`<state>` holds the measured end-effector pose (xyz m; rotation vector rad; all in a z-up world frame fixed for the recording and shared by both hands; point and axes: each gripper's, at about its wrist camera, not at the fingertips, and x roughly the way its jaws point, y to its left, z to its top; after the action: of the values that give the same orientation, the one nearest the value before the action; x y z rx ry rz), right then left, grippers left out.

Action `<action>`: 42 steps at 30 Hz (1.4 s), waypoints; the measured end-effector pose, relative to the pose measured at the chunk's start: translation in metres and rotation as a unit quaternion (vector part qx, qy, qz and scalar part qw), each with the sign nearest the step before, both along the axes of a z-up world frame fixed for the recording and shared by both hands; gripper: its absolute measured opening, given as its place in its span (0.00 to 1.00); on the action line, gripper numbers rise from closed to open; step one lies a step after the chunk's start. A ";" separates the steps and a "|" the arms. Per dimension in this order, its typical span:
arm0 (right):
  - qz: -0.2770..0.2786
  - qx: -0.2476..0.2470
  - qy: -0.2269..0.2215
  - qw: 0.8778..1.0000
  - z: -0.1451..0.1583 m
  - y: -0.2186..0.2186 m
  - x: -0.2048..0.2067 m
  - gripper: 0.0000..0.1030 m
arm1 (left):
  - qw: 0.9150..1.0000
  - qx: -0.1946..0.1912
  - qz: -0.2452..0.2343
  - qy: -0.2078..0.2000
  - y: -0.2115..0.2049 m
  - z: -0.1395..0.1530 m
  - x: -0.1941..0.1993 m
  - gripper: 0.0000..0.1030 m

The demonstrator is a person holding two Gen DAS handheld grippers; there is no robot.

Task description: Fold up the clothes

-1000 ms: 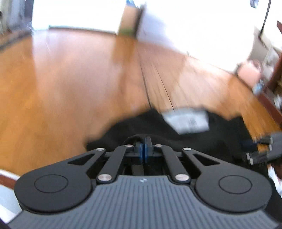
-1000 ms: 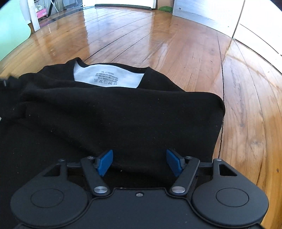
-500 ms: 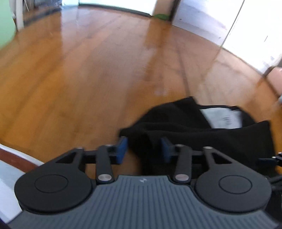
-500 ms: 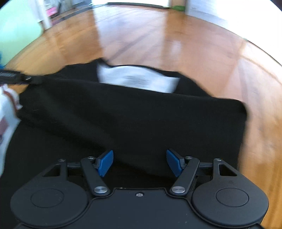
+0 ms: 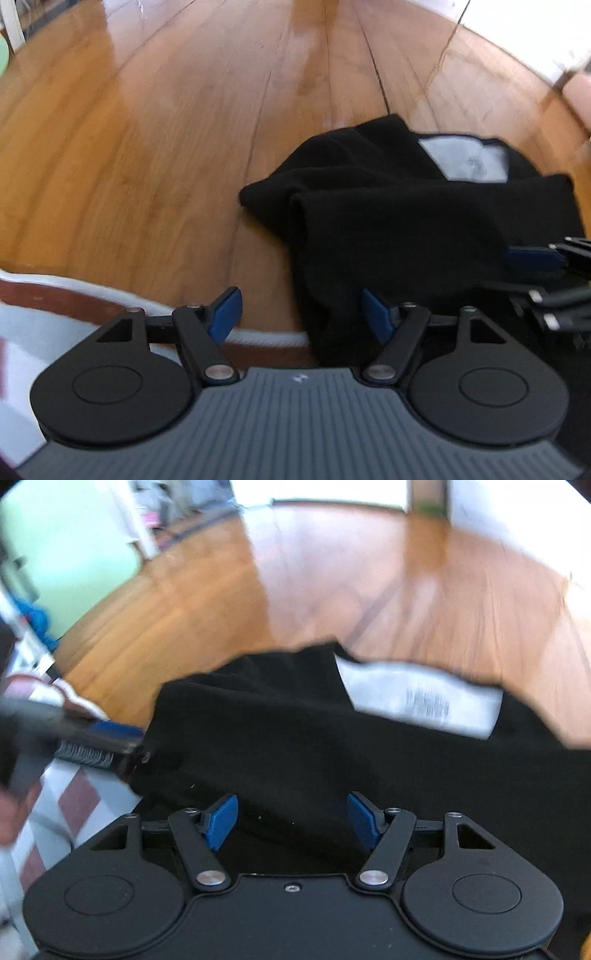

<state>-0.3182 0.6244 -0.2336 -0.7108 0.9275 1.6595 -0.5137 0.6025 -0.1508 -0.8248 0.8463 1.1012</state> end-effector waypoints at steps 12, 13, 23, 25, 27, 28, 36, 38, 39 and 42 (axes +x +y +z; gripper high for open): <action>0.000 -0.043 0.055 0.998 0.036 -0.114 0.012 0.68 | 0.995 -0.017 -0.060 -0.078 -0.076 0.039 0.010 0.69; -0.022 -0.041 0.034 0.998 0.044 -0.128 0.027 0.68 | 0.993 -0.024 -0.070 -0.091 -0.086 0.037 0.012 0.69; -0.193 -0.124 -0.035 0.973 0.052 -0.275 0.166 0.69 | 0.978 -0.076 -0.124 -0.151 -0.152 0.031 0.027 0.74; -0.216 -0.140 -0.028 0.966 0.042 -0.295 0.182 0.69 | 0.977 -0.082 -0.134 -0.144 -0.157 0.028 0.031 0.74; -0.237 -0.155 -0.014 0.959 0.031 -0.315 0.195 0.69 | 0.976 -0.088 -0.145 -0.137 -0.163 0.025 0.034 0.74; -0.244 -0.159 -0.010 0.957 0.026 -0.323 0.197 0.69 | 0.975 -0.092 -0.148 -0.135 -0.165 0.024 0.035 0.74; -0.317 -0.144 0.039 0.937 0.012 -0.369 0.214 0.71 | 0.981 -0.073 -0.172 -0.044 -0.192 0.014 0.042 0.74; -0.335 -0.151 0.040 0.929 0.004 -0.371 0.216 0.73 | 0.982 -0.069 -0.170 -0.033 -0.190 0.012 0.044 0.77; -0.341 -0.152 0.055 0.926 0.000 -0.373 0.214 0.73 | 0.982 -0.074 -0.169 -0.035 -0.189 0.009 0.044 0.79; -0.322 -0.127 0.092 0.934 0.003 -0.380 0.205 0.31 | 0.979 -0.103 -0.167 -0.052 -0.188 0.001 0.043 0.79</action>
<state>-0.1131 0.2444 -0.2307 -0.3546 1.3555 1.0393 -0.4708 0.4150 -0.1495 -0.8667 0.9815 0.6777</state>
